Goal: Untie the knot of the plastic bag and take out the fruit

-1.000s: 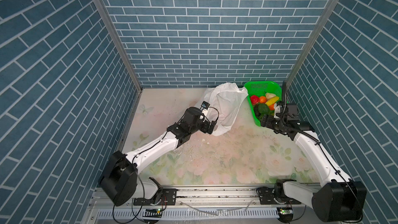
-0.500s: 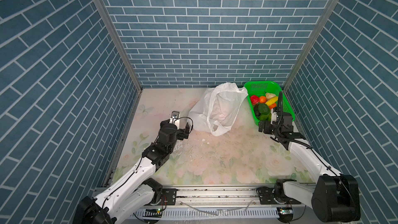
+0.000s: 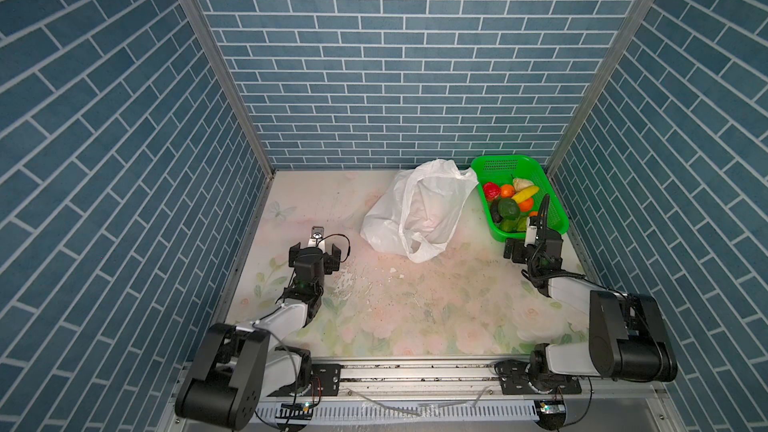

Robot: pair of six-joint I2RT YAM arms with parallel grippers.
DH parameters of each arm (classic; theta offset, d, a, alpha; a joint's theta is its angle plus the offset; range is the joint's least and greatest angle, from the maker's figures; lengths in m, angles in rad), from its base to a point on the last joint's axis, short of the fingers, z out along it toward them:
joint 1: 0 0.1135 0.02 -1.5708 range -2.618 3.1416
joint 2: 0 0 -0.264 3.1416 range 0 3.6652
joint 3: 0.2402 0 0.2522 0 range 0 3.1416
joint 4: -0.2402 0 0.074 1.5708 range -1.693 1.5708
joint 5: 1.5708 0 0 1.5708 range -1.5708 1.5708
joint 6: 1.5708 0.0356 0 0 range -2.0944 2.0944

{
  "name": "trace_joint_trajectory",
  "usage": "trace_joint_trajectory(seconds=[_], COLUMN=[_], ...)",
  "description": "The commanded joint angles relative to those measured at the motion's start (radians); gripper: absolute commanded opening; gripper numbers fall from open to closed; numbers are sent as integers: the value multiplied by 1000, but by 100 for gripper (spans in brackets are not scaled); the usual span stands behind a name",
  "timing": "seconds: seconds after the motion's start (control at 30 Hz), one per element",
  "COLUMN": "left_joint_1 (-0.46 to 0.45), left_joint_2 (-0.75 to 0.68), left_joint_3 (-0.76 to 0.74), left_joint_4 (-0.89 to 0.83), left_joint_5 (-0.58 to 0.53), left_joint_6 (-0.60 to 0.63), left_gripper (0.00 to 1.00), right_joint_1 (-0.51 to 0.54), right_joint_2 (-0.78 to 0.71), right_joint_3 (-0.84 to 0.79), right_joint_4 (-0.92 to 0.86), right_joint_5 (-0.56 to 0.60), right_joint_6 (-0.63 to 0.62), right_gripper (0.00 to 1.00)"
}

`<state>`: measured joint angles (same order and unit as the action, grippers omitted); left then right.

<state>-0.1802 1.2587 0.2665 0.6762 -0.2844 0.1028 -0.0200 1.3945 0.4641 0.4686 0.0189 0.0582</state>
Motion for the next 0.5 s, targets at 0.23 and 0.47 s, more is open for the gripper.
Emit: trace_joint_trajectory(seconds=[0.23,0.47], left_joint_1=[90,91], left_joint_2=[205,275], left_joint_3=[-34,-21], left_joint_4=[433,467], left_joint_5=[52,52], left_joint_6=[-22,-23], left_gripper=[100,100], right_joint_1=[-28,-20], right_joint_2=[118,139], right_joint_3=[-112,-99], right_joint_4=[448,442], right_joint_5=[-4,106], right_joint_6=[-5,23], right_gripper=[99,99])
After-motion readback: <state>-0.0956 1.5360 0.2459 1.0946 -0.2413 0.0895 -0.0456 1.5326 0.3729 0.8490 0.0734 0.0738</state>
